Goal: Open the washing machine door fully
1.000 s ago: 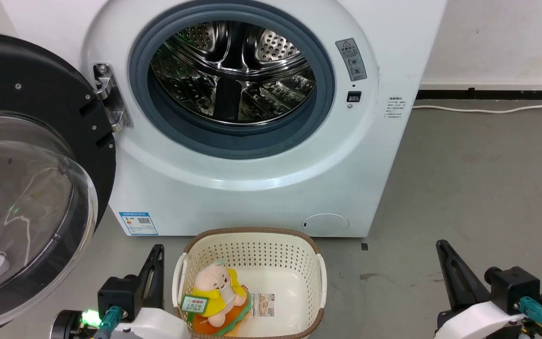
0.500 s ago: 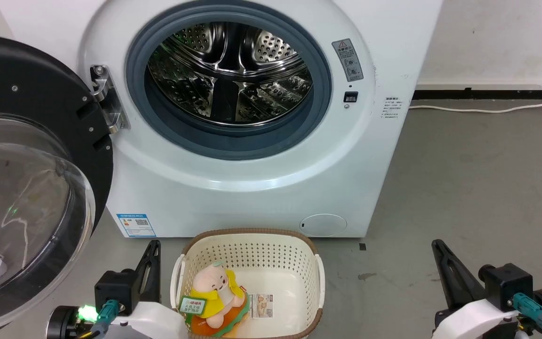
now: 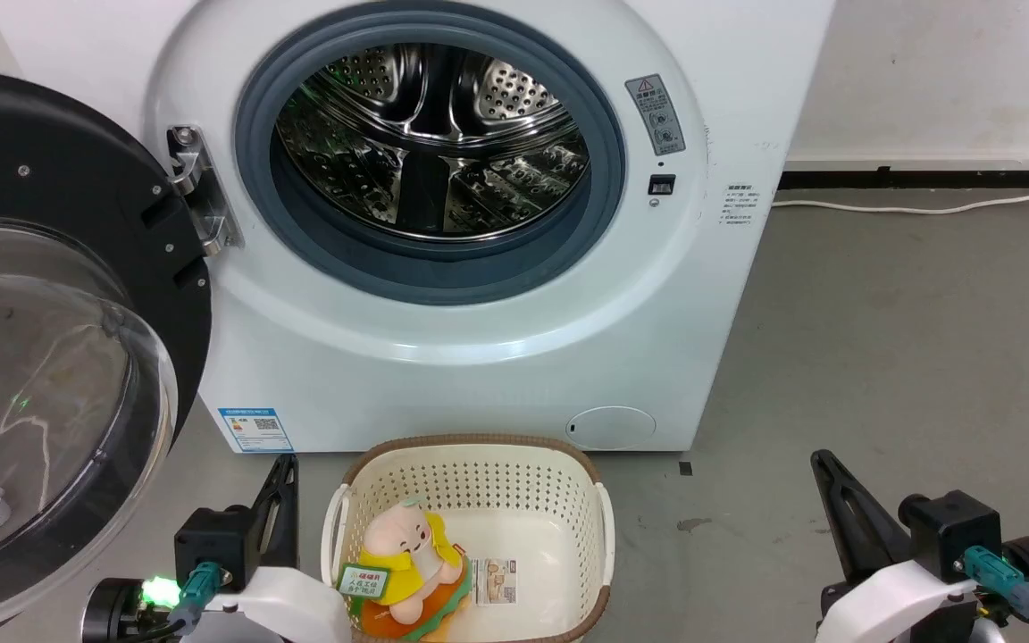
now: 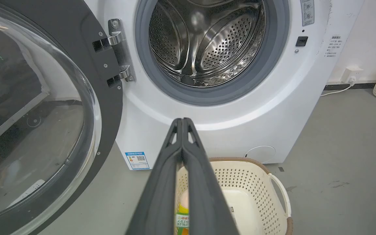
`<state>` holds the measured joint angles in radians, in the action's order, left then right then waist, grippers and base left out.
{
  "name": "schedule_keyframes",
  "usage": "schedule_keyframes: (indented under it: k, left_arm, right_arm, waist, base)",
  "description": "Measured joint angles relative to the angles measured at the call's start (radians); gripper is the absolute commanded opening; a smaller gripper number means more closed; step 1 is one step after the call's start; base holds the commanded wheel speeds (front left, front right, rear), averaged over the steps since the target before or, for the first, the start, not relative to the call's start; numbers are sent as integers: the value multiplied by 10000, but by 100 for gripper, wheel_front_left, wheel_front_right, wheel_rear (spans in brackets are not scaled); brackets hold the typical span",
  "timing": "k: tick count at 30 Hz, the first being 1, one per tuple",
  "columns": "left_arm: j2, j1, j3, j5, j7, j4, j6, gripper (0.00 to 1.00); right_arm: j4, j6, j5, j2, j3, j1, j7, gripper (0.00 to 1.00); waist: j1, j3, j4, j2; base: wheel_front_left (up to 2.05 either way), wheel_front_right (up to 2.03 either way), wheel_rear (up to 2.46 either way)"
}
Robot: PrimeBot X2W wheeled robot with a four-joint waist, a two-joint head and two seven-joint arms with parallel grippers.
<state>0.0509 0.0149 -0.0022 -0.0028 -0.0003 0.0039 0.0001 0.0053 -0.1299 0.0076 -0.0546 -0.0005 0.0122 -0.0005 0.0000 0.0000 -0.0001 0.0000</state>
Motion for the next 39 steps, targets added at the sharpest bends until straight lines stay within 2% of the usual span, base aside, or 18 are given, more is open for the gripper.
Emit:
schedule_keyframes:
  k: [39]
  left_arm:
    - [-8,0,25,-2,0,-2,0,0]
  right_arm:
    - [-8,0,0,0,10,-3,0,0]
  waist:
    - [-1,0,0,0]
  base:
    - [0,0,0]
